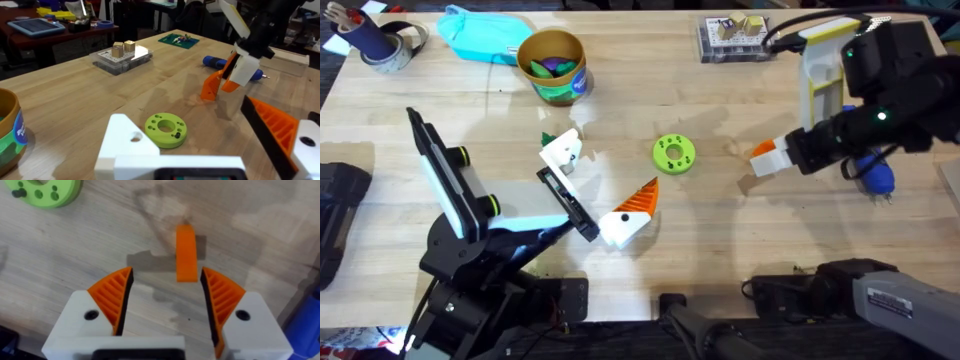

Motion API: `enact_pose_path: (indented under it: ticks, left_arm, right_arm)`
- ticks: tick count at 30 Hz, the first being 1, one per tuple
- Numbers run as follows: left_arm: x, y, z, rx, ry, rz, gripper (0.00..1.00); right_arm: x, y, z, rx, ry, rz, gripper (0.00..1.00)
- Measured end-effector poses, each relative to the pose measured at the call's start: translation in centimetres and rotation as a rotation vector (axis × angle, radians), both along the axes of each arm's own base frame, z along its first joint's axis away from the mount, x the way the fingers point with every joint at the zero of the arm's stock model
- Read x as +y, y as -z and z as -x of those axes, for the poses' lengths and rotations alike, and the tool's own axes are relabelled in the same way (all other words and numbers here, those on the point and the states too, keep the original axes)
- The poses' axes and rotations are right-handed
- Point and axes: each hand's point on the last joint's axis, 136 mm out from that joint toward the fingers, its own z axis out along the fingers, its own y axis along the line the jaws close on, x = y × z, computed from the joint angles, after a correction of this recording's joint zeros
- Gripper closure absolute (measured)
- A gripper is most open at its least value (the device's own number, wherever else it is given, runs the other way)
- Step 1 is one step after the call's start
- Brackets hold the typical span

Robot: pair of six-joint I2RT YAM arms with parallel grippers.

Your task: Pick up the gripper from the table and insert it into the empty holder that is missing its gripper. Then pick up a screw, insert it into the mounting hole, and use the screwdriver to tighten it. Finally, clean up the table by picking up the vegetable and placing it into the bucket.

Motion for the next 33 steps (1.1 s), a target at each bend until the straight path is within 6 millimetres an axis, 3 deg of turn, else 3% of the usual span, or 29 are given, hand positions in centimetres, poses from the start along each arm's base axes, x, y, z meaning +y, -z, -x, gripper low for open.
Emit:
enact_pose_path:
  ticks: [9, 30, 33]
  left_arm:
    - [0.0, 0.5, 0.0, 0.022, -0.001, -0.009, 0.009]
    - [0.0, 0.5, 0.0, 0.022, -0.001, -0.009, 0.009]
    - [0.0, 0.5, 0.0, 0.022, -0.001, -0.009, 0.009]
  right_arm:
    - [0.0, 1.2, -0.3, 0.044, 0.013, 0.002, 0.191]
    - [0.1, 0.9, -2.7, -0.046, 0.003, -0.002, 0.191]
    - [0.1, 1.3, -2.6, -0.029, -0.006, 0.002, 0.28]
